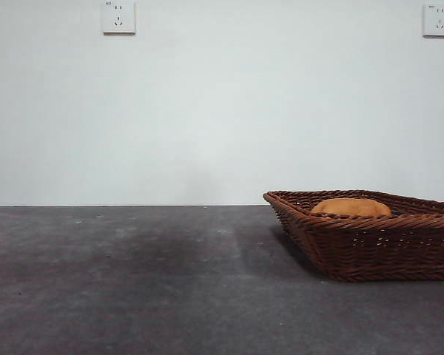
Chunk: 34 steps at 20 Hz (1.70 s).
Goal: Help me put the vegetables on the table into the basket
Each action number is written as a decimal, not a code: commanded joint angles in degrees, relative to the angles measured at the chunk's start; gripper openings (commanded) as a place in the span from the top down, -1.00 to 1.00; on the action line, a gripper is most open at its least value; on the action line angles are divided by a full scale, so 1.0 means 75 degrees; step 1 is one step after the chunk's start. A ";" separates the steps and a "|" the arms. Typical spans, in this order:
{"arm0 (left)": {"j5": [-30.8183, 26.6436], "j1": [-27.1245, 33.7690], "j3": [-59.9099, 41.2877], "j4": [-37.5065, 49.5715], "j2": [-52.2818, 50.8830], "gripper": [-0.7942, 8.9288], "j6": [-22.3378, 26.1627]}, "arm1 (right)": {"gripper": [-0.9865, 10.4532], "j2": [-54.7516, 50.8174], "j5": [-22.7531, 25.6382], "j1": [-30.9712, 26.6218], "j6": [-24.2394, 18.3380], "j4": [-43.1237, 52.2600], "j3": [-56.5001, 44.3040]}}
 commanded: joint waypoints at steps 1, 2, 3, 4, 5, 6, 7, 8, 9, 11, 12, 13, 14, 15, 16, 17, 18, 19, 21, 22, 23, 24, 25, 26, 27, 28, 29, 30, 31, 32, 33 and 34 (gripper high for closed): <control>0.0032 0.0017 -0.0038 0.0026 -0.0020 0.85 0.0061 | 0.82 0.0216 0.0119 0.0006 -0.0009 -0.0163 -0.0015; 0.0032 0.0017 -0.0038 0.0023 -0.0020 0.84 0.0061 | 0.82 0.0350 0.0181 0.0006 -0.0009 -0.0163 -0.0015; 0.0032 0.0017 -0.0038 0.0026 -0.0020 0.85 0.0061 | 0.82 0.0475 0.0221 0.0006 -0.0012 -0.0163 -0.0015; 0.0032 0.0017 -0.0038 0.0026 -0.0020 0.84 0.0061 | 0.82 0.0635 0.0300 0.0006 -0.0012 -0.0163 -0.0015; 0.0032 0.0017 -0.0038 0.0026 -0.0020 0.85 0.0064 | 0.82 0.0772 0.0358 0.0006 -0.0012 -0.0163 -0.0015; -0.0140 0.0020 -0.0015 0.0023 -0.0020 0.85 0.0236 | 0.82 0.0930 0.0434 0.0006 -0.0012 -0.0163 -0.0015; -0.0533 0.0023 0.0041 0.0026 -0.0020 0.84 0.0388 | 0.82 0.1078 0.0501 0.0006 -0.0012 -0.0160 -0.0015; -0.0778 0.0041 0.0122 0.0026 -0.0020 0.84 0.0385 | 0.82 0.1247 0.0542 0.0006 -0.0012 -0.0160 -0.0015; -0.0970 0.0085 0.0236 0.0029 -0.0020 0.84 0.0379 | 0.82 0.1399 0.0600 0.0006 -0.0015 -0.0160 -0.0015; -0.1058 0.0157 0.0469 0.0029 -0.0020 0.85 0.0393 | 0.82 0.1690 0.0761 0.0006 -0.0012 -0.0157 -0.0015; -0.1209 0.0154 0.0624 0.0152 -0.0017 0.84 0.0446 | 0.82 0.1833 0.0816 0.0006 -0.0012 -0.0157 -0.0015; -0.1338 0.0154 0.0755 0.0321 -0.0020 0.84 0.0402 | 0.82 0.1958 0.0860 0.0006 -0.0012 -0.0154 -0.0015; -0.1343 0.0160 0.0892 0.0504 -0.0020 0.84 0.0315 | 0.82 0.2081 0.0866 0.0006 -0.0015 -0.0134 -0.0015; -0.1343 0.0181 0.1026 0.0723 -0.0023 0.84 0.0321 | 0.82 0.2186 0.0871 0.0006 -0.0015 -0.0047 -0.0015; -0.1346 0.0198 0.1107 0.1000 -0.0041 0.84 0.0356 | 0.82 0.2270 0.0874 0.0006 -0.0015 0.0117 -0.0015; -0.1373 0.0274 0.1110 0.1291 -0.0152 0.84 0.0530 | 0.82 0.2340 0.0895 0.0006 -0.0015 0.0326 -0.0015; -0.1370 0.0510 0.1110 0.1565 -0.0271 0.84 0.0761 | 0.82 0.2398 0.0892 0.0006 -0.0015 0.0586 -0.0015; -0.1355 0.0868 0.1110 0.1853 -0.0402 0.84 0.0968 | 0.82 0.2448 0.0895 0.0006 -0.0012 0.0889 -0.0015; -0.1000 0.1769 0.1110 0.2328 -0.0679 0.84 0.1075 | 0.82 0.2512 0.0895 0.0006 -0.0012 0.1559 -0.0015; -0.0536 0.2206 0.1107 0.2451 -0.0833 0.84 0.1070 | 0.82 0.2521 0.0898 0.0003 -0.0012 0.1912 -0.0015; 0.0017 0.2600 0.1102 0.2465 -0.0997 0.84 0.1070 | 0.82 0.2524 0.0898 0.0003 -0.0012 0.2253 -0.0015; 0.0463 0.2981 0.1093 0.2460 -0.1154 0.84 0.1070 | 0.82 0.2524 0.0898 0.0003 -0.0015 0.2602 -0.0015; 0.0685 0.3372 0.1032 0.2489 -0.1352 0.84 0.1084 | 0.82 0.2524 0.0895 0.0006 -0.0015 0.2943 -0.0015; 0.0694 0.3739 0.0877 0.2611 -0.1571 0.84 0.1157 | 0.82 0.2524 0.0895 0.0006 -0.0012 0.3264 -0.0015; 0.0694 0.4062 0.0589 0.2914 -0.1830 0.84 0.1265 | 0.82 0.2524 0.0895 0.0006 -0.0012 0.3552 -0.0015; 0.0694 0.4322 0.0163 0.3395 -0.2162 0.84 0.1311 | 0.82 0.2524 0.0895 0.0003 -0.0012 0.3791 -0.0015; 0.0694 0.4529 -0.0405 0.3978 -0.2556 0.84 0.1317 | 0.82 0.2524 0.0895 0.0003 -0.0015 0.3981 -0.0015; 0.0694 0.4718 -0.1090 0.4599 -0.2984 0.84 0.1309 | 0.82 0.2524 0.0898 0.0003 -0.0012 0.4130 -0.0015; 0.0694 0.4893 -0.1842 0.5199 -0.3421 0.84 0.1271 | 0.82 0.2524 0.0895 0.0000 -0.0012 0.4217 -0.0015; 0.0694 0.5080 -0.2620 0.5764 -0.3850 0.84 0.1195 | 0.82 0.2524 0.0895 0.0000 -0.0015 0.4237 -0.0015; 0.0694 0.5278 -0.3404 0.6327 -0.4246 0.84 0.1087 | 0.82 0.2524 0.0898 0.0000 -0.0012 0.4232 -0.0015; 0.0694 0.5467 -0.4176 0.6857 -0.4619 0.84 0.0877 | 0.82 0.2524 0.0895 0.0000 -0.0012 0.4232 -0.0015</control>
